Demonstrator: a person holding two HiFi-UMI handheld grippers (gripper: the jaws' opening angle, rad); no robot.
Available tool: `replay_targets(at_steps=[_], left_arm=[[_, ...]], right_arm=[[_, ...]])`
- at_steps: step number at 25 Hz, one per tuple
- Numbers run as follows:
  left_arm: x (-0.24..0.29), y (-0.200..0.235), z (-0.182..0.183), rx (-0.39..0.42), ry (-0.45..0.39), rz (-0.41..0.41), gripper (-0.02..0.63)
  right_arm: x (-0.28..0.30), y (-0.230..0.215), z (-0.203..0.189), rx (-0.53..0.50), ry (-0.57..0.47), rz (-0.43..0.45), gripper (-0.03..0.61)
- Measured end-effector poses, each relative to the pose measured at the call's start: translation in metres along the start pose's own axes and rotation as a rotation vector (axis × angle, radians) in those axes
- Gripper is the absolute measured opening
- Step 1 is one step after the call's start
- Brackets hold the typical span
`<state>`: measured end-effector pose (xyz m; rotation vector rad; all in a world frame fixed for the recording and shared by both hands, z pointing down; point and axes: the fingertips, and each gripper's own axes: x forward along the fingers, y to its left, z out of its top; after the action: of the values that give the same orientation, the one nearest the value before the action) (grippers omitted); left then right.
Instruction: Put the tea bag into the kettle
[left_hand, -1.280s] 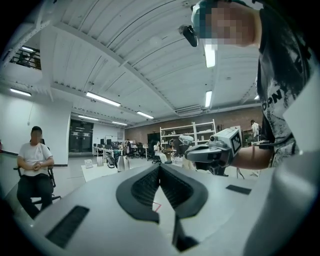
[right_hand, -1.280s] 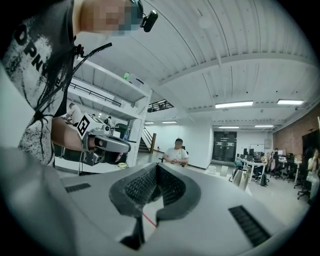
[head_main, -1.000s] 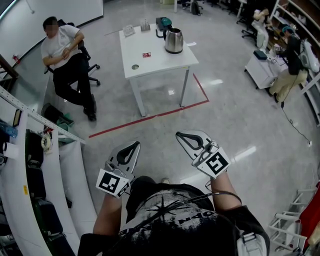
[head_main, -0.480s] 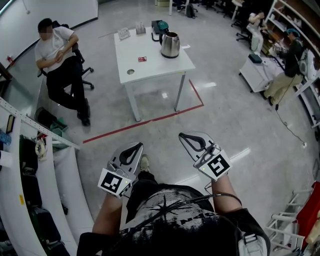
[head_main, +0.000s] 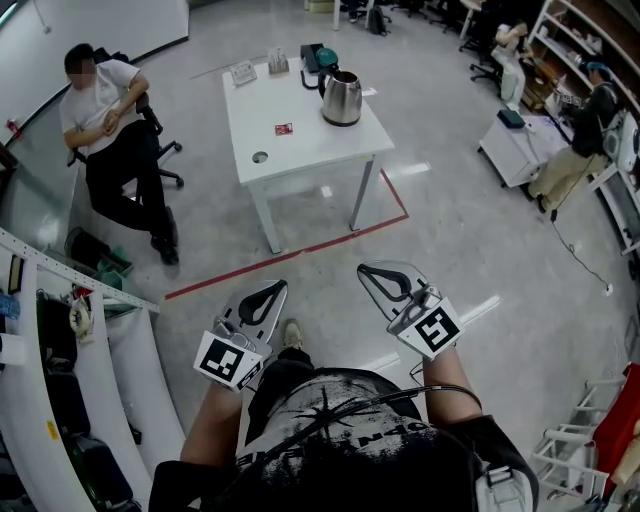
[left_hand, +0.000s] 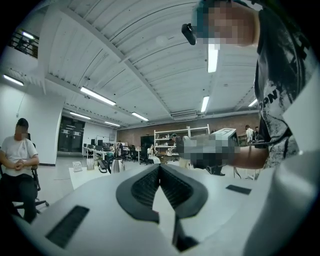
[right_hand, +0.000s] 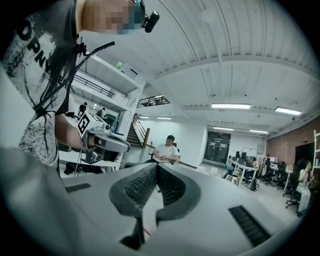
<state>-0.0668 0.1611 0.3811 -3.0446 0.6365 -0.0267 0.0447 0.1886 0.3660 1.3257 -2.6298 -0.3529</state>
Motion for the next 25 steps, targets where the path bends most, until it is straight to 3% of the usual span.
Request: replay_targets(at_steps=[12,25], left_arm=[[0.049,0.102,0.004,-0.005,-0.013,-0.114,0.011],[0.076,0.201,-0.001,-0.009,-0.044,-0.173,0.010]], right_arm=[[0.092,-0.058,-0.012,0.006,0.053,-0.079,0.009],[0.185,-0.100,-0.015,-0.012,0.061,-0.141,0.009]])
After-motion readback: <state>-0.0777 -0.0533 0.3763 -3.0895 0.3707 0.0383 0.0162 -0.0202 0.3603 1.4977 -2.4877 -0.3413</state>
